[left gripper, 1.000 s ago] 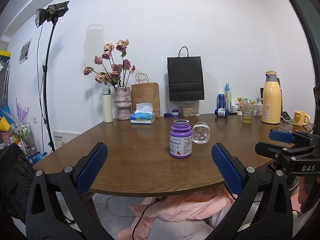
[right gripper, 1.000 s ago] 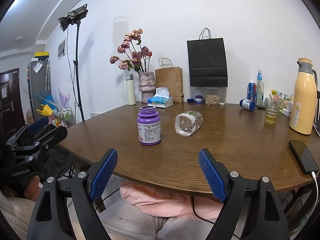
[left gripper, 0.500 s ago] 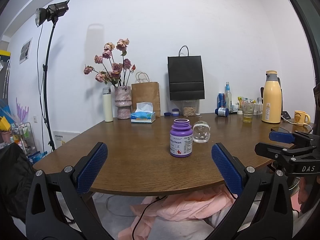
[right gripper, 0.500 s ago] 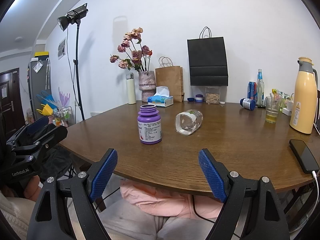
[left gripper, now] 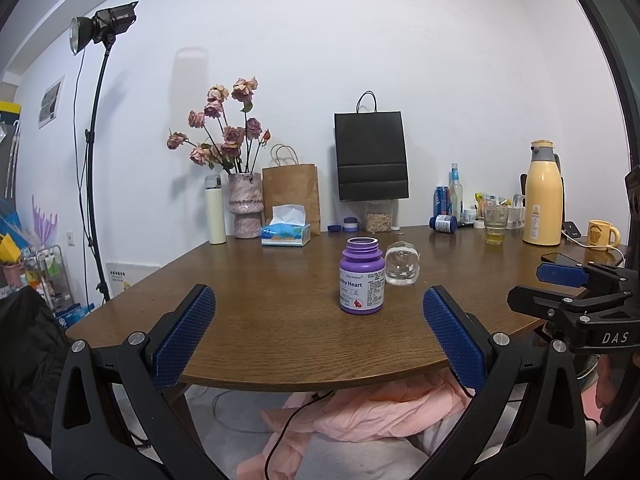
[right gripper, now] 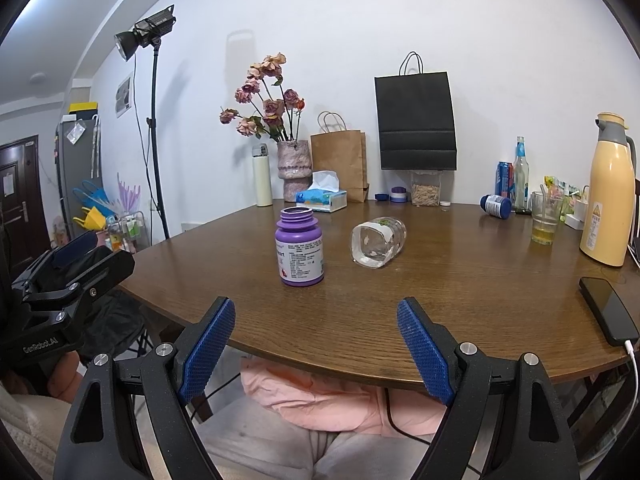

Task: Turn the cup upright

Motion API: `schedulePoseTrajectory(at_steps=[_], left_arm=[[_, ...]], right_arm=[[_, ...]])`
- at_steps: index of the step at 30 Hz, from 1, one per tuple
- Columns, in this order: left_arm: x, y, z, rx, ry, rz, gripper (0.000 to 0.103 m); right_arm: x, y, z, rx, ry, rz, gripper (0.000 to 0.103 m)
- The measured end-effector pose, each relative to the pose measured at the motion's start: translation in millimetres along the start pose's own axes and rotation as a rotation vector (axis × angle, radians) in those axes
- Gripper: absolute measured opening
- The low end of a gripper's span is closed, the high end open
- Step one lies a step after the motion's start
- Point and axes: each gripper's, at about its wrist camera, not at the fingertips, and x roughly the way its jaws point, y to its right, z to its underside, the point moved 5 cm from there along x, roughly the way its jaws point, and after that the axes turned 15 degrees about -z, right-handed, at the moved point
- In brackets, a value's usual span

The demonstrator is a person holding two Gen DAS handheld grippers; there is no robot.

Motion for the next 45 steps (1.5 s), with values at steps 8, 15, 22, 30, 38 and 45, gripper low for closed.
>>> schedulePoseTrajectory(at_steps=[8,15,22,30,38,45], left_arm=[[-0.3,0.9,0.2,0.002,-0.002,-0.001,0.103],[-1.3,2.4,0.2,0.004,0.000,0.001,0.103],[0.8,4.6,1.3,0.001,-0.006,-0.001,0.103],[44.9,-7.3,-1.0,-0.037,-0.121,0.071,0.103],[127.3,2.1,-26.4,0.148,-0.122,0.032,0.103],[236.1,20.0,-42.7,0.138,-0.374,0.240,0.103]], right_arm=[[0.1,-0.2,0.6,0.000,-0.002,0.000,0.087],[2.8,-2.6,2.9,0.004,-0.014,-0.002,0.087],[5.0,-2.3,3.5,0.007,-0.015,-0.001,0.087],[30.3,15.7,-1.1,0.033,-0.059,0.054,0.087],[102.2,79.4,-28.8,0.131,-0.199,0.094,0.087],[172.4,130.6,-67.8,0.267,-0.227,0.050,0.087]])
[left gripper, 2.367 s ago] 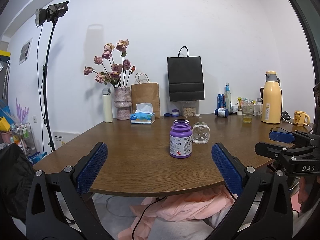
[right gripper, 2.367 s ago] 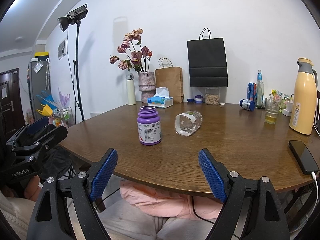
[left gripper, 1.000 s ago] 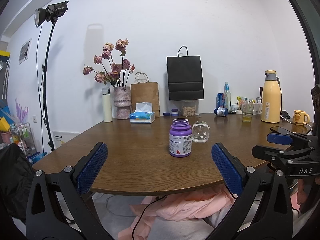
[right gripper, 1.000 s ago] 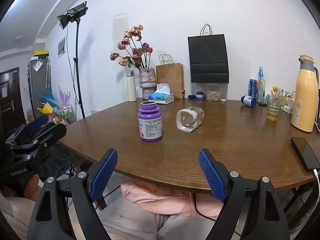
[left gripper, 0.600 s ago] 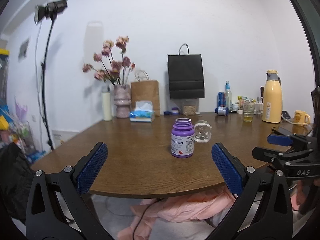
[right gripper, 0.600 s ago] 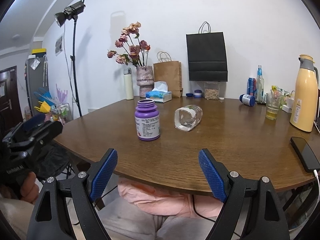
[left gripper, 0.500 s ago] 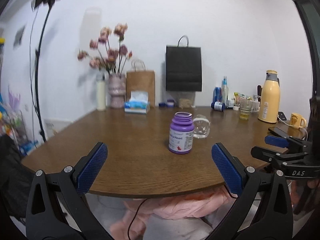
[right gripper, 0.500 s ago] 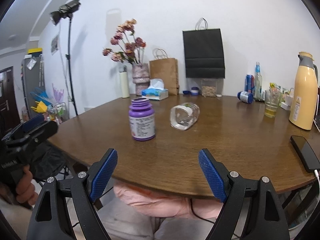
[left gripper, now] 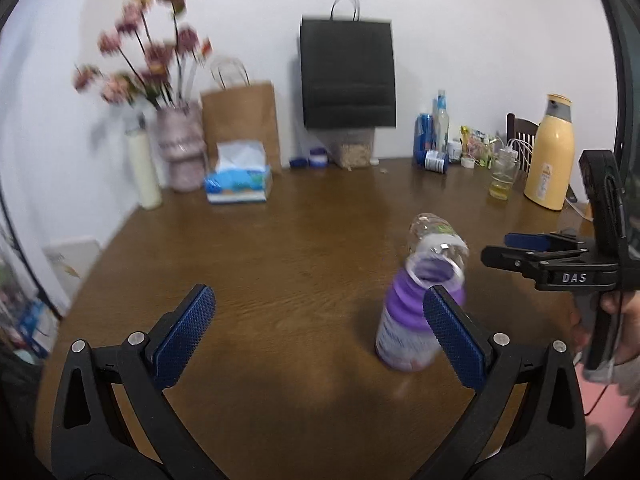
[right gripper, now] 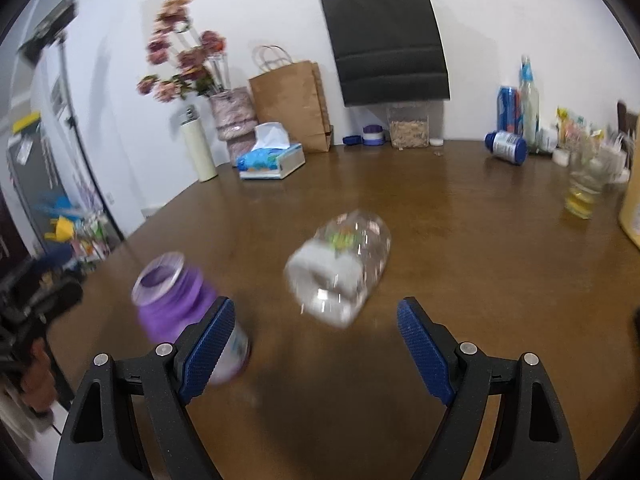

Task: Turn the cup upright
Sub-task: 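Reach the right tool to the clear sticker cup lying on its side and grasp it, then lift the cup with the right tool while the left tool closes on its body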

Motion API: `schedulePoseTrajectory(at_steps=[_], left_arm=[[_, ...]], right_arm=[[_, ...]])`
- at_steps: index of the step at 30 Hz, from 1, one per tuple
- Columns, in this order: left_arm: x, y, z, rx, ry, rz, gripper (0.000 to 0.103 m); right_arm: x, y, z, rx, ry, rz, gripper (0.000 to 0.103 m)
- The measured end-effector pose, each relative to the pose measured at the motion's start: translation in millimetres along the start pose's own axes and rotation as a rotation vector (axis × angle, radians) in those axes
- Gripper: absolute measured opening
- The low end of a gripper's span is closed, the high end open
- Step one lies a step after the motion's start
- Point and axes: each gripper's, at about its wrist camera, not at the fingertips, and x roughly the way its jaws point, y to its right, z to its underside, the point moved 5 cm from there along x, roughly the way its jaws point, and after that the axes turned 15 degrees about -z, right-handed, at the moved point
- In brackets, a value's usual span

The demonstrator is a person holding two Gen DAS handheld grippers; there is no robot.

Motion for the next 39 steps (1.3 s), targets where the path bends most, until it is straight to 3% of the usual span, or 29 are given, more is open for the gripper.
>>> schedulePoseTrajectory(at_steps=[2,8,11,15,19,23,24,29,31,34,36,39], left_arm=[[30.5,0.0,-14.6,-0.006,-0.061,0.028,0.103],[88.9,15.9,-42.9,0.053,-0.091,0.089,0.103],[122.2,16.3,-53.8,0.013,-0.144,0.094,0.102],[152.0,21.8,-71.9,-0.032,-0.159,0.130,0.101],[182.4,29.7,-83.4,-0.076,-0.186,0.152,0.099],[225.7,40.0,-75.7,-0.076,-0.312,0.088,0.057],[234.0,42.5,-70.8,-0.096,-0.332,0.112,0.057],[246.4,48.6,-61.7,-0.156,-0.414,0.211,0.057],[245.4,53.1,-60.2,-0.166,-0.411,0.233,0.057],[242.5,60.5,-56.2,-0.116,-0.405,0.196,0.051],[242.6,58.7,-55.3,-0.117,-0.400,0.183,0.051],[246.3,42.1,-53.7,-0.156,-0.406,0.143,0.051]], right_arm=[[24.1,9.5,-13.8,0.031,-0.043,0.010,0.087],[91.0,26.9,-31.4,0.059,-0.175,0.012,0.087],[120.7,32.7,-37.5,0.042,-0.245,-0.037,0.073],[142.2,36.0,-57.6,-0.017,-0.249,-0.089,0.067],[171.3,21.3,-71.9,-0.138,-0.301,-0.218,0.067],[189.0,-1.4,-70.1,-0.276,-0.324,-0.307,0.069],[190.2,-2.9,-69.3,-0.285,-0.325,-0.322,0.069],[195.6,-6.4,-61.3,-0.298,-0.361,-0.393,0.069],[202.7,-12.4,-55.4,-0.312,-0.399,-0.402,0.069],[197.8,-18.1,-55.8,-0.348,-0.371,-0.388,0.070],[191.9,-15.4,-55.7,-0.350,-0.367,-0.384,0.080],[184.6,-2.2,-55.8,-0.346,-0.377,-0.380,0.082]])
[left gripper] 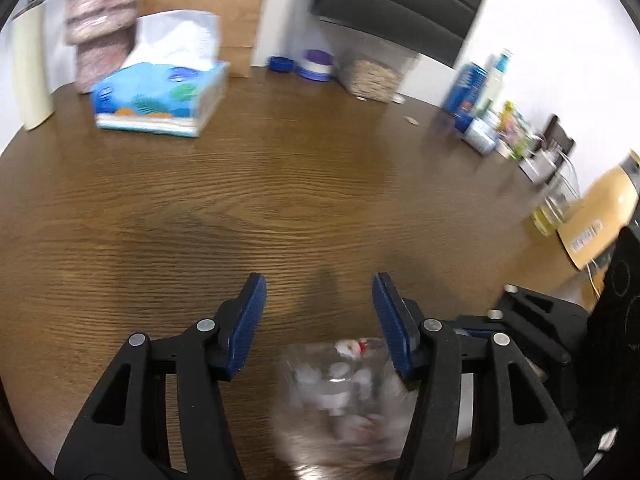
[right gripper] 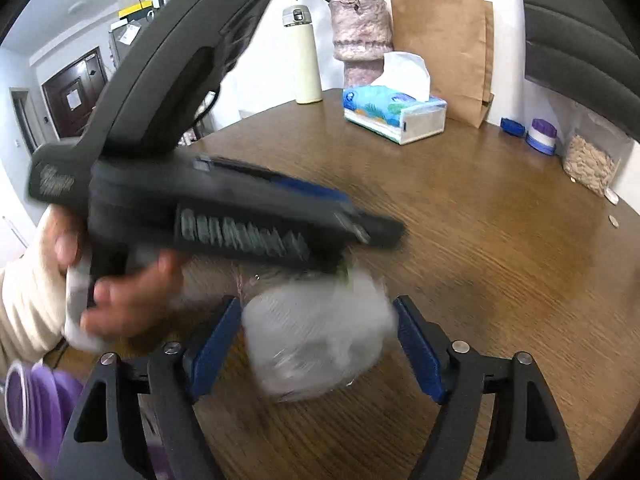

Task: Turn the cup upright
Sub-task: 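Lift the cup with the right tool while the left tool closes on its body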

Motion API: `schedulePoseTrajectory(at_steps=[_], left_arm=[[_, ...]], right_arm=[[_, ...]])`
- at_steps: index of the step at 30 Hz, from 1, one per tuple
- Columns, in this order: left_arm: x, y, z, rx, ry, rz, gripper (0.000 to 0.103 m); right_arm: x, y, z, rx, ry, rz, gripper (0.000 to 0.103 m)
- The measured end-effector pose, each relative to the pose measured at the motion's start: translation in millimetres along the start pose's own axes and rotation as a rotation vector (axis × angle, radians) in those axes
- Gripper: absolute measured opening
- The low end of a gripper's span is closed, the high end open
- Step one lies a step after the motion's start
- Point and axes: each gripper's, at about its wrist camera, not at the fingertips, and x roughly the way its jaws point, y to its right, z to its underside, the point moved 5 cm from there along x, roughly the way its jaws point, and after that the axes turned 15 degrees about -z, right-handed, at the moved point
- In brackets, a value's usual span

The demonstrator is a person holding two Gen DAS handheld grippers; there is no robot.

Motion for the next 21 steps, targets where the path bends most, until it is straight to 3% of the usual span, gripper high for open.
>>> schedulePoseTrajectory(at_steps=[3,7,11,12,14,21], left_arm=[[0.5,-19.6,0.5,-0.055,0.000,-0.041,0.051],[-3.5,-21.5,-0.8,-0.074,0.010,-0.030,0.051],[-25.8,-12.4,-5.3,-0.070,0.071,0.067,0.053],[-29.0,-8.9,-5.3,-0.062,0.075,0.089,0.059],[-31.3,5.2,-3.3,-0.011,0.058,0.110,0.071],[-18.2,36.8,13.3,0.169,0.034,0.009,0.071]], right_arm=[[-14.3,15.0,3.9,0.028,0.012,0.038,0.082],[-25.2,43.3,1.4,0.127,0.043,0.089,0.082],[-28.8,46.8,0.1,0.143,0.056,0.143,0.082],[-29.5,46.6,0.0,0.144,0.056,0.152,0.082],[-31.7,47.7,0.7,0.157,0.058,0.167,0.082],[-45.0,65.9,4.0,0.249,0.088,0.205,0.082]])
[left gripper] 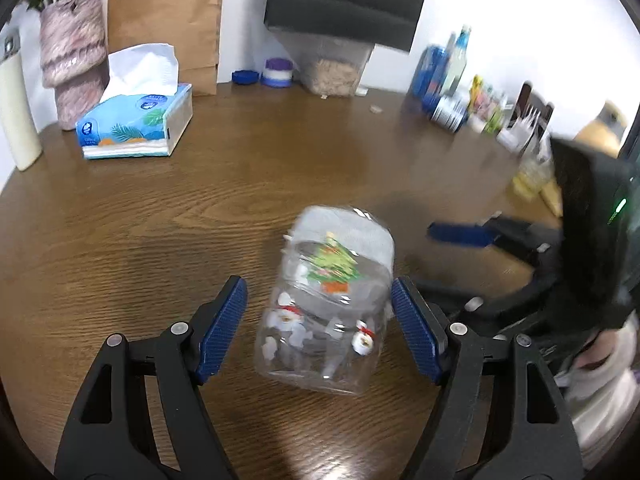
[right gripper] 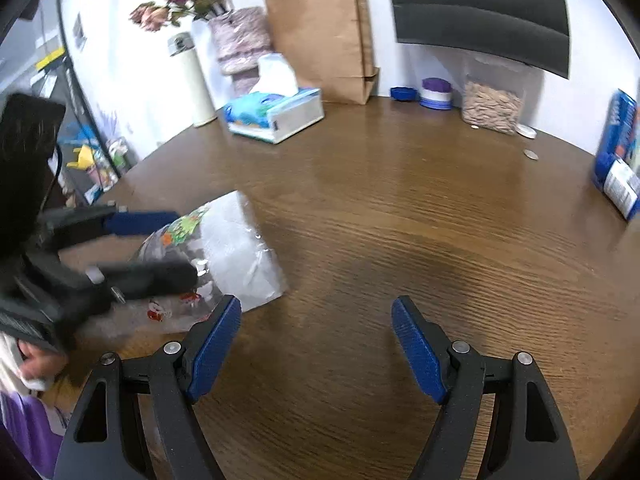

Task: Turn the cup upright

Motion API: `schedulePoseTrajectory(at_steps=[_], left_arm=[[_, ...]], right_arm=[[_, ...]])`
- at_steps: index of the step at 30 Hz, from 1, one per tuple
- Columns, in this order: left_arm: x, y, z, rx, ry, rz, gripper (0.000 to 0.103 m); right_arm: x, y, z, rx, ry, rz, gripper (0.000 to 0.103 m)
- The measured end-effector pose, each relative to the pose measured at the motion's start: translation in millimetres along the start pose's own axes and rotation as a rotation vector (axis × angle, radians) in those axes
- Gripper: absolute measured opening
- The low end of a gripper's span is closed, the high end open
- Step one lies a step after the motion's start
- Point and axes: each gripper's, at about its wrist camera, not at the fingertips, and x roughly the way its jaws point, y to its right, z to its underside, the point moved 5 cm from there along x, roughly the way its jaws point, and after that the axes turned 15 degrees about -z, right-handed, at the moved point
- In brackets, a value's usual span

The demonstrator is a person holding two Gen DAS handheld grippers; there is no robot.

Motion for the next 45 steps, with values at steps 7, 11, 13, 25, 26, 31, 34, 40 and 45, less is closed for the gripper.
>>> schedulePoseTrajectory(at_steps=[7,11,13,25,26,31,34,40,45], left_arm=[[18.1,-8.8,6.0,-0.012,-0.084,0.001,0.058],[18.8,-6.2,7.8,0.001,-0.076,-0.001,0.058],[16.1,-8.3,6.3,-0.009,-0.050,-0.018,0.057],[-122.3,-7.8,-25.3,-0.016,0.366,-0.139,0.058],[-136.1,-7.1,-21.4,-0.021,0.413,-0.138,0.058],[-172.3,-13.6,-3.7,-0.049,0.507,-0.136,0.058],[-190.0,-23.5,12.3,-0.068,0.543,-0.133,0.058],[-195.3,-43.4,36.2,-0.108,0.525,-0.116,0.059],[-195.6,-58.9,48.0,-0.133,0.493,-0.081,0.062]], right_arm=[[-14.8,4.7,-4.8,0.034,0.064,-0.006,0.082],[-18.5,2.6,-6.2,0.035,0.088,-0.012,0.082],[-21.8,2.4,-8.0,0.041,0.106,-0.020,0.082],[-91.0,-57.9,-60.2,0.169,0.344,-0.458,0.094],[-93.2,-73.0,-68.9,0.159,0.339,-0.486,0.094],[-82.8,-131.3,-85.8,0.158,0.264,-0.579,0.094],[-69.4,-158.4,-86.1,0.171,0.221,-0.595,0.094],[-50.4,-194.7,-69.6,0.116,0.158,-0.618,0.072],[-54.0,-237.9,-57.0,-0.168,0.167,-0.379,0.070]])
